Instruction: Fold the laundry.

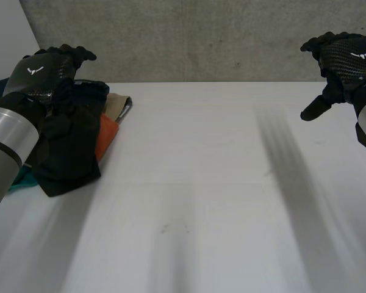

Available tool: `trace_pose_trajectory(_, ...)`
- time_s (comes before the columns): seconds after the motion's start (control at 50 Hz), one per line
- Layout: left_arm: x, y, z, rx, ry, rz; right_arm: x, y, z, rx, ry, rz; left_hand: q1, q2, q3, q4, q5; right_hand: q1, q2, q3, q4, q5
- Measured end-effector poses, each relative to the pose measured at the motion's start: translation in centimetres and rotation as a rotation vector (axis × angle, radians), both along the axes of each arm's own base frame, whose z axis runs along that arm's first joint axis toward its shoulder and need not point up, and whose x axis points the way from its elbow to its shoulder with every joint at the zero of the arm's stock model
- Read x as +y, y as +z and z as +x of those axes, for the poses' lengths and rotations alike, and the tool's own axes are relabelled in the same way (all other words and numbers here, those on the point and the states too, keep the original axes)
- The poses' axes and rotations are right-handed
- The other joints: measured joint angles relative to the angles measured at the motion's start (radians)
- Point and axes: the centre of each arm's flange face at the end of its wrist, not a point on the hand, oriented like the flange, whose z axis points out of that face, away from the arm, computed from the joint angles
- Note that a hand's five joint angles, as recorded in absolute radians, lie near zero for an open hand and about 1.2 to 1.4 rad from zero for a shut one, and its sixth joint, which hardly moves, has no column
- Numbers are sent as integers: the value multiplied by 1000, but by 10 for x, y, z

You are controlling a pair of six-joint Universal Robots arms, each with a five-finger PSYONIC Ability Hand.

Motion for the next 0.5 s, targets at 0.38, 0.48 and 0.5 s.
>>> trace_pose_trajectory(0.38,-9,14,6,-6,31,-65,2,-1,1,4,3,2,-73,-74,-70,-74,-54,-8,-33,-60,-36,-23)
trace_pose_trajectory(0.48,-47,19,32,-91,155,-128,2,-1,1,7,6,1,-73,-74,-70,-74,-54,-8,-33,-60,-36,-23)
trace_pose_trajectory(0.5,-52,19,36,-105,170,-131,2,-1,1,7,6,1,-73,-74,-70,-74,-54,-8,-33,-60,-36,-23)
